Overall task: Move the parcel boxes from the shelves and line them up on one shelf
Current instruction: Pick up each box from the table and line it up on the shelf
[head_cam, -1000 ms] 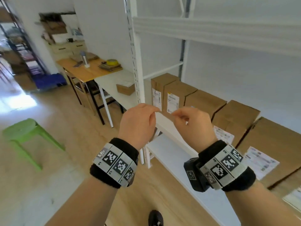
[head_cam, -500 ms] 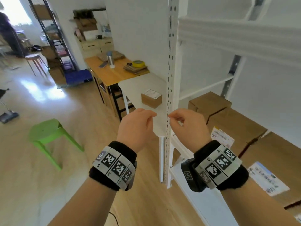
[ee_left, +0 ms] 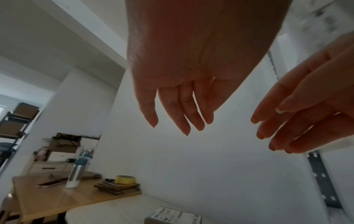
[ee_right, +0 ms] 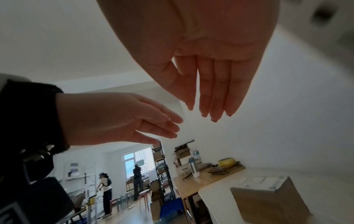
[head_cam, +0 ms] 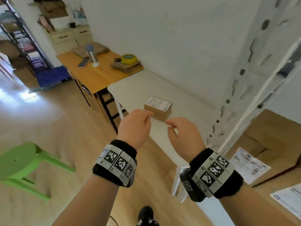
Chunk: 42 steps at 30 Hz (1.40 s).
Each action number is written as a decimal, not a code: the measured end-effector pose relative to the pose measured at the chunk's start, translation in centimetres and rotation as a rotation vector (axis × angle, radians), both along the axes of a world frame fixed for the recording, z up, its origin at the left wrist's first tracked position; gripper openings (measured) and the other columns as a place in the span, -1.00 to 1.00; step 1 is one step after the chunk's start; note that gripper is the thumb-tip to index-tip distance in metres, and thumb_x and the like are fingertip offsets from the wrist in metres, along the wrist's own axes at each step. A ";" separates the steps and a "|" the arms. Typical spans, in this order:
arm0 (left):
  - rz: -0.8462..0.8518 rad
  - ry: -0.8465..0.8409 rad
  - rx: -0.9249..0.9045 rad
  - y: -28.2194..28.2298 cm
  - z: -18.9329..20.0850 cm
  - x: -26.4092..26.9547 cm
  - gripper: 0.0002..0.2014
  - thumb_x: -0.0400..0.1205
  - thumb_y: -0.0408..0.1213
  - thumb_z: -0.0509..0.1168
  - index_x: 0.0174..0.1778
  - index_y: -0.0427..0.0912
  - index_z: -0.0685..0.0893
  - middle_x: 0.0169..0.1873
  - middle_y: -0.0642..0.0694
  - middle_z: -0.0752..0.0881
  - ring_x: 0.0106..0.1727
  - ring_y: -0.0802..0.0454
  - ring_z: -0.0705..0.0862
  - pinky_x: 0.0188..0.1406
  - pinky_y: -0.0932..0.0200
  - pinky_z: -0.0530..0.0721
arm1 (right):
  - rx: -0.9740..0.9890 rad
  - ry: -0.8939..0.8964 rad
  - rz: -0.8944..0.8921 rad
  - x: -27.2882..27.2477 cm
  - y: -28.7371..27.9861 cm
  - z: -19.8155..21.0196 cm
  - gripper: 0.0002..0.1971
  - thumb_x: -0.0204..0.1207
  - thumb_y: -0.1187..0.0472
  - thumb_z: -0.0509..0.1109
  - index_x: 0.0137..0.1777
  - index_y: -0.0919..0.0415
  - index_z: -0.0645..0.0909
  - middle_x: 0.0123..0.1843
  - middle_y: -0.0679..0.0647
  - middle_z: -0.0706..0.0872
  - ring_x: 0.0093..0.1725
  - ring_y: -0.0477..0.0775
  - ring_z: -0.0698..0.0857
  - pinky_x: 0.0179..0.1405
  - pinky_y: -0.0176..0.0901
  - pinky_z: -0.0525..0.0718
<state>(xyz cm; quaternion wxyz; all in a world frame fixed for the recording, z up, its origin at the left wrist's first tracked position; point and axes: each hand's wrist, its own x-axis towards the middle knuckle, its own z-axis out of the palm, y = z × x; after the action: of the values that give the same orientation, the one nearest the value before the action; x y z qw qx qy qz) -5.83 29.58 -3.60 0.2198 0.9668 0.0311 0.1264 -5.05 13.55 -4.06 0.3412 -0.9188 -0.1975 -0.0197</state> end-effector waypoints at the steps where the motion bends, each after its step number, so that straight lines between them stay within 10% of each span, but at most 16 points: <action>1: -0.012 0.025 -0.012 1.3 -0.4 1.8 -0.68 0.72 -0.19 0.06 0.33 0.01 0.59 0.21 0.03 0.64 0.18 0.09 0.61 0.11 0.24 0.51 | -0.015 0.025 -0.026 1.4 1.4 -0.5 -0.68 0.64 0.25 0.15 0.35 0.13 0.54 0.33 0.00 0.60 0.31 -0.07 0.53 0.28 -0.29 0.40; 20: -0.183 0.582 -0.141 9.1 -12.0 21.1 -0.44 0.68 -0.08 0.15 0.59 -0.09 0.17 0.34 -0.17 0.49 0.26 -0.10 0.57 0.12 0.08 0.55 | -0.251 0.505 -0.386 26.2 9.3 -12.0 -0.38 0.61 0.17 0.20 0.64 0.16 0.06 0.66 0.14 0.10 0.56 0.31 0.23 0.52 0.06 0.24; 31: -0.109 0.601 -0.421 7.6 -13.0 19.6 -0.28 0.70 -0.28 0.14 0.65 -0.01 -0.16 0.42 -0.11 0.53 0.25 -0.09 0.64 -0.01 0.15 0.62 | -0.033 0.623 -0.494 20.8 10.2 -14.3 -0.51 0.43 0.01 0.46 0.23 0.22 0.40 0.19 0.17 0.59 0.03 0.16 0.69 0.00 0.05 0.72; 39: -0.055 0.481 -0.563 6.1 -11.2 13.1 -0.34 0.70 -0.31 0.12 0.64 0.07 -0.07 0.45 -0.07 0.39 0.32 -0.03 0.56 0.16 0.10 0.67 | 0.170 0.533 -0.415 12.5 9.5 -11.6 -0.42 0.48 0.19 0.45 0.42 0.19 0.26 0.29 0.10 0.65 0.17 0.06 0.69 -0.29 -0.50 0.56; 42: -0.034 0.413 -0.561 4.6 -9.4 9.7 -0.39 0.71 -0.27 0.10 0.64 0.04 -0.02 0.48 -0.07 0.35 0.30 -0.04 0.56 0.16 -0.01 0.70 | 0.203 0.454 -0.367 9.1 8.0 -10.2 -0.41 0.47 0.17 0.45 0.44 0.18 0.29 0.31 0.07 0.64 0.23 0.05 0.66 -0.09 -0.39 0.62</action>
<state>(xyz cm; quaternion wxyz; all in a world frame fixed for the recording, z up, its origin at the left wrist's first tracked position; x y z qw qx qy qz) 3.88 34.20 -13.00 0.4680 0.8744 0.0922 -0.0892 4.10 21.53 -14.25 0.4573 -0.8813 0.0560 0.1053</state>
